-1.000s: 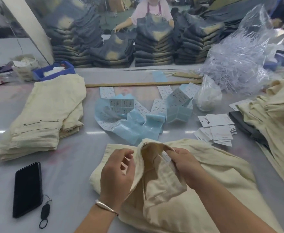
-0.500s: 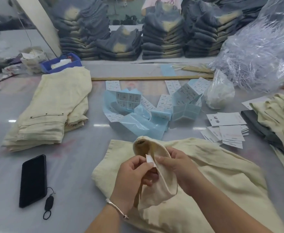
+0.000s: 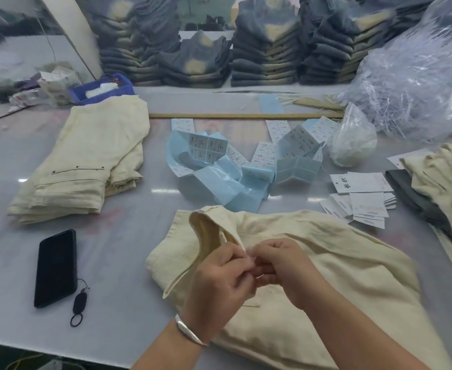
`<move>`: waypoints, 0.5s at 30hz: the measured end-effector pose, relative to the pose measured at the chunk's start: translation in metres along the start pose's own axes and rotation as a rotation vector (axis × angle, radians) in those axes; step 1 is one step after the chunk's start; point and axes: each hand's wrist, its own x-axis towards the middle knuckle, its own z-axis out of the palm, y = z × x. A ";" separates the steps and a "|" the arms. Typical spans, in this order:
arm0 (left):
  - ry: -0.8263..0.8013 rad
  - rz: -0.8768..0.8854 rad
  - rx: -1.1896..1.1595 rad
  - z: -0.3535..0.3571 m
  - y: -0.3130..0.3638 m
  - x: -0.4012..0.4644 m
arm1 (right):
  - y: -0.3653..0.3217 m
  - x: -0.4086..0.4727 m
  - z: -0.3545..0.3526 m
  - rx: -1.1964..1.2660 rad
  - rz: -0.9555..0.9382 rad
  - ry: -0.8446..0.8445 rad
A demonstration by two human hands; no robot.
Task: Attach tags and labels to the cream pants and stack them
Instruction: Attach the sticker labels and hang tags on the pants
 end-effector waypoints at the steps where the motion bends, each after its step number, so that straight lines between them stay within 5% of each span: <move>1: 0.005 0.038 -0.007 0.000 -0.001 -0.005 | 0.002 0.000 -0.002 -0.004 0.016 0.002; 9: 0.141 0.004 0.065 -0.006 -0.002 -0.026 | 0.024 -0.007 -0.007 0.103 0.134 -0.071; 15: 0.174 0.074 0.182 -0.008 -0.001 -0.033 | 0.027 -0.015 -0.003 0.069 0.031 -0.075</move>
